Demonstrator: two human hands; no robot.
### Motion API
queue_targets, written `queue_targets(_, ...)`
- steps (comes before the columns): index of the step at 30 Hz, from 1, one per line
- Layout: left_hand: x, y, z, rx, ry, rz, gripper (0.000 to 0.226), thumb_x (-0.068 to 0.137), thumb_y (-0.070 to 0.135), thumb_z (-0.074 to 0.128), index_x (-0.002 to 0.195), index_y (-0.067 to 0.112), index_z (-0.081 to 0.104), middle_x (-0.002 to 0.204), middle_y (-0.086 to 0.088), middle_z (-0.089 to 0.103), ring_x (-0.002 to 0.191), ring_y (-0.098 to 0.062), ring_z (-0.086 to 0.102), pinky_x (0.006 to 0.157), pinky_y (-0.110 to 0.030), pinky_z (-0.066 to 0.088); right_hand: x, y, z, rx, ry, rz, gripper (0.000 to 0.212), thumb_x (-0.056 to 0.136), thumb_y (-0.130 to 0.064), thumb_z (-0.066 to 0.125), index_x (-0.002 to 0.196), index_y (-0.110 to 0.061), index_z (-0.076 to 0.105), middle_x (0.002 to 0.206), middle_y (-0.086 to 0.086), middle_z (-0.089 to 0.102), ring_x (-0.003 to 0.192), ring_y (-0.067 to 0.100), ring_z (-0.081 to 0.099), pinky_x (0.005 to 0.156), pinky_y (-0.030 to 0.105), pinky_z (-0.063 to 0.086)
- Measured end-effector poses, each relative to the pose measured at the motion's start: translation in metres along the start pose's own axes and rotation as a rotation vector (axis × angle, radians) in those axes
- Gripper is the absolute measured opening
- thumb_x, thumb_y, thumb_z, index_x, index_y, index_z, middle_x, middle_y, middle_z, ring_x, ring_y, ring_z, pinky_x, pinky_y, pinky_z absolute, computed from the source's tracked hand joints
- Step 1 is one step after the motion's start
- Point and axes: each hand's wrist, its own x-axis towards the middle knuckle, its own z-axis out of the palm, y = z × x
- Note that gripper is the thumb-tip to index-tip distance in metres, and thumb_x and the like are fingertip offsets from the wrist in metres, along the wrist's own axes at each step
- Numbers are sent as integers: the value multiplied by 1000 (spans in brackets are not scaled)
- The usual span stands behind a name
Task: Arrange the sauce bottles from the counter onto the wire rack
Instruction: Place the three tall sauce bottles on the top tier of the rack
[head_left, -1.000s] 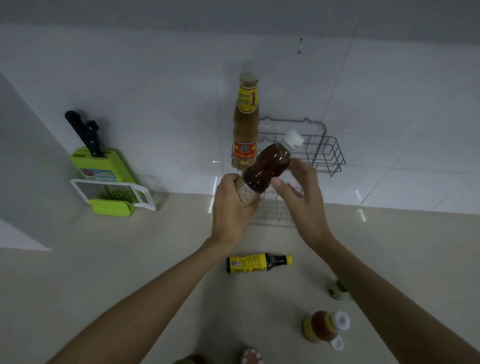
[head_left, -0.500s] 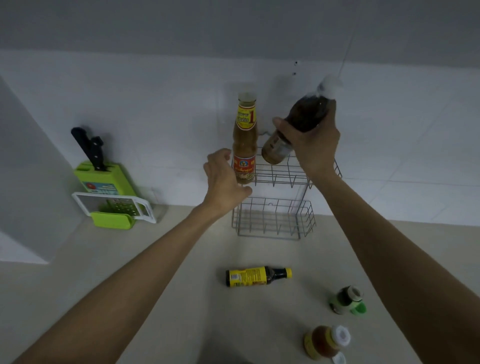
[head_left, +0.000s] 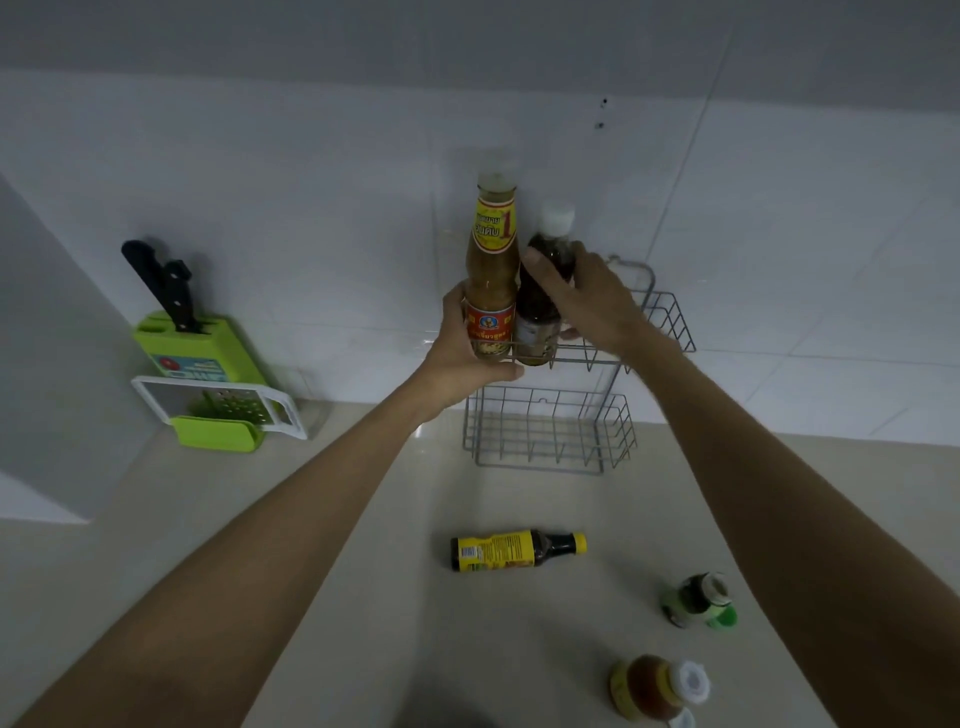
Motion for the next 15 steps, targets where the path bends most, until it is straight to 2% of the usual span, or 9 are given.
queue_targets(1,0,0,0,0,0,-1,106,71,-5,80,147,22,10,130,7,33,108,-6,49,66,-2,48,1,0,-7,53,-110,40,74,78,-81,37,121,-23,50,110,2,63,101,23,63,79,35,54)
queue_targets(2,-1,1,1,-2,2,-2,106,71,-5,80,147,21,10,132,6,33,112,-10,48,70,-5,49,2,2,-10,40,-151,42,69,78,-81,39,117,-25,53,105,-1,65,100,22,64,79,32,54)
queue_targets(4,-3,3,3,-12,13,-4,107,71,-5,80,147,21,10,140,1,34,122,-18,47,88,-20,52,3,4,-7,-93,-94,13,70,79,-78,44,119,-21,55,100,-2,64,95,20,62,80,27,49)
queue_targets(6,-5,5,6,-33,21,-7,107,71,-7,80,148,21,10,146,-5,33,128,-23,46,101,-38,50,5,2,0,-143,-59,40,82,75,-80,47,128,-17,50,109,2,63,98,19,60,86,31,49)
queue_targets(7,-5,6,6,-40,20,-8,107,71,-7,80,148,21,10,146,-7,33,128,-23,46,103,-41,48,6,1,1,-136,-84,56,88,72,-82,47,130,-16,47,113,3,63,101,19,61,89,33,50)
queue_targets(10,-5,7,5,-27,10,-11,107,72,-7,79,148,20,9,147,-8,33,126,-20,46,102,-35,47,4,0,-2,-115,-146,56,88,73,-81,47,133,-17,42,113,0,61,101,18,59,87,32,48)
queue_targets(13,-5,6,5,-1,-2,-11,110,71,-7,80,149,19,7,149,-9,30,131,-23,43,101,-32,44,-1,1,3,-224,-85,0,70,84,-75,38,123,-19,54,100,3,67,86,20,63,75,27,45)
queue_targets(15,-3,5,5,17,-8,-13,113,70,-7,81,150,19,5,151,-10,29,134,-25,41,103,-34,44,-2,0,7,-198,-84,-6,68,85,-72,40,119,-16,55,98,5,66,87,20,62,77,30,48)
